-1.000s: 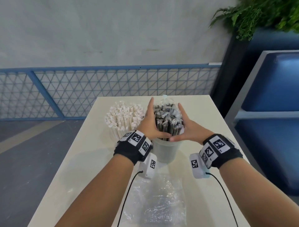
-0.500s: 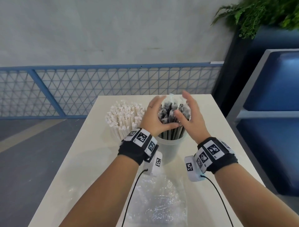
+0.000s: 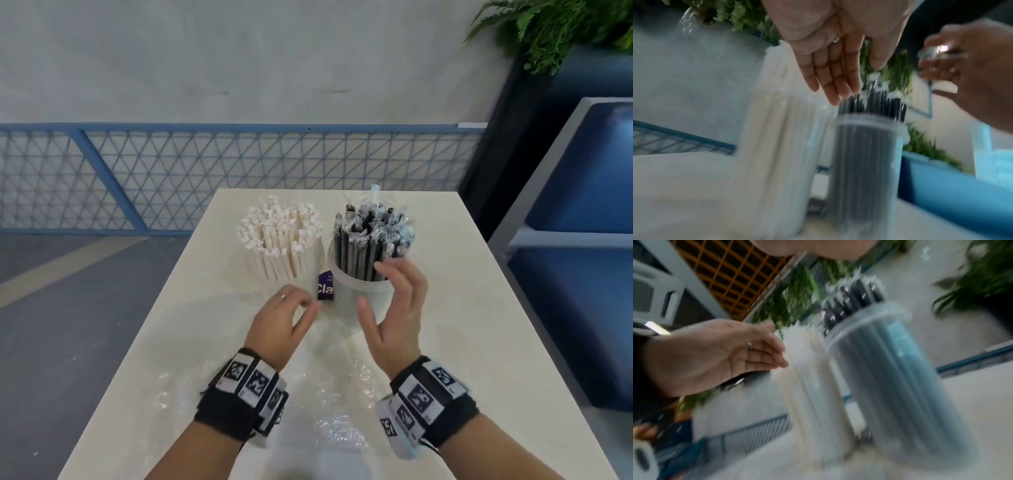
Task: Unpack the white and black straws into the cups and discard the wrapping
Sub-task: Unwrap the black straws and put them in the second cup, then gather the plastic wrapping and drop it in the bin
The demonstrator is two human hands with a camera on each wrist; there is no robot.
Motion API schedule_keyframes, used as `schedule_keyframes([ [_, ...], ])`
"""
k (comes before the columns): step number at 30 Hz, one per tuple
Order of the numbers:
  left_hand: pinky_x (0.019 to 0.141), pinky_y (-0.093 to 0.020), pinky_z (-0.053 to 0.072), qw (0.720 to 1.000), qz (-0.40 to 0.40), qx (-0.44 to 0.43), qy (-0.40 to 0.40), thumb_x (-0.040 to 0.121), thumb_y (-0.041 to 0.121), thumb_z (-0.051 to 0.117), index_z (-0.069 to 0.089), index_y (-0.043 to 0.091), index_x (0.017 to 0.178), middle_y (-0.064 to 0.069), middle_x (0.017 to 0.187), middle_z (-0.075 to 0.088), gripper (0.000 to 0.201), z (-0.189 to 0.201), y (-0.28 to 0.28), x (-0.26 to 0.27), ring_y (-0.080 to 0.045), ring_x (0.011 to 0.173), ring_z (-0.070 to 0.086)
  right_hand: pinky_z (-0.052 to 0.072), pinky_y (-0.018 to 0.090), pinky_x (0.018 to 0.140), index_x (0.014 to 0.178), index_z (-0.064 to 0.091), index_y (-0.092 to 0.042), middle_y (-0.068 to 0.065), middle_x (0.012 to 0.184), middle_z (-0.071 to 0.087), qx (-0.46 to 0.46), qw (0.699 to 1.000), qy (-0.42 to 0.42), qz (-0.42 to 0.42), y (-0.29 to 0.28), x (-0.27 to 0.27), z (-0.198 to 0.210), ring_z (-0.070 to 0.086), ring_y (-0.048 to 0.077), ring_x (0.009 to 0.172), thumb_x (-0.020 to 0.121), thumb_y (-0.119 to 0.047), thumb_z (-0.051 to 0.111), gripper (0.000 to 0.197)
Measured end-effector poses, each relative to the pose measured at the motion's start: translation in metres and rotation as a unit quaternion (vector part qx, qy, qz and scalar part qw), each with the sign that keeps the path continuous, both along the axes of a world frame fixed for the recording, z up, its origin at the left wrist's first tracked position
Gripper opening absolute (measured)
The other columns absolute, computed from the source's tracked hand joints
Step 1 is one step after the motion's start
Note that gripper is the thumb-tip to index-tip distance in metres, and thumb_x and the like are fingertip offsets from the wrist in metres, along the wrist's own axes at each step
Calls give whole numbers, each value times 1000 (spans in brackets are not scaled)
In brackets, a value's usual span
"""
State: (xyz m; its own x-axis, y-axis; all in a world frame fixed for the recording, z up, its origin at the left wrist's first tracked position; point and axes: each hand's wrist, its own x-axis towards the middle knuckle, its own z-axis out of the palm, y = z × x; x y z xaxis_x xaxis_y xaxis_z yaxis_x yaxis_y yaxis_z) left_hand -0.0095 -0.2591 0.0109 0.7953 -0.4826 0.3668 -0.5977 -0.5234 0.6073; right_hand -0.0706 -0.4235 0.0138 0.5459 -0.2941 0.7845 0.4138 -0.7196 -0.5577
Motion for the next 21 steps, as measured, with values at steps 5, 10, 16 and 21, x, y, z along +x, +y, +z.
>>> schedule_keyframes([
  [5,117,-44,10,877,15,446,178,81,55,56,4,7,147,-11,156,10,96,-64,33,8,-29,145,4,37,38,105,131,42,-16,0,141,37,-153,941,277,122,37,7,-63,39,19,128,86,-28,56,49],
  [10,115,-51,7,843,-5,501,197,75,39,70,15,10,144,-9,151,22,92,-76,40,11,-24,142,16,5,40,118,150,3,-15,2,159,-5,-289,770,544,164,61,18,-87,-2,20,147,85,-45,58,90],
  [16,115,-48,-9,888,-29,437,139,86,10,50,47,15,122,-3,127,48,36,-66,45,5,-19,123,46,12,44,114,141,26,-13,3,145,36,-303,732,586,169,80,22,-89,35,22,134,79,-44,64,79],
  [21,108,-43,-24,938,18,345,33,89,16,48,59,22,106,5,116,55,21,-54,61,-9,-14,124,44,41,29,81,110,58,-13,8,109,65,-208,772,576,172,89,16,-82,59,26,101,89,-23,52,24],
])
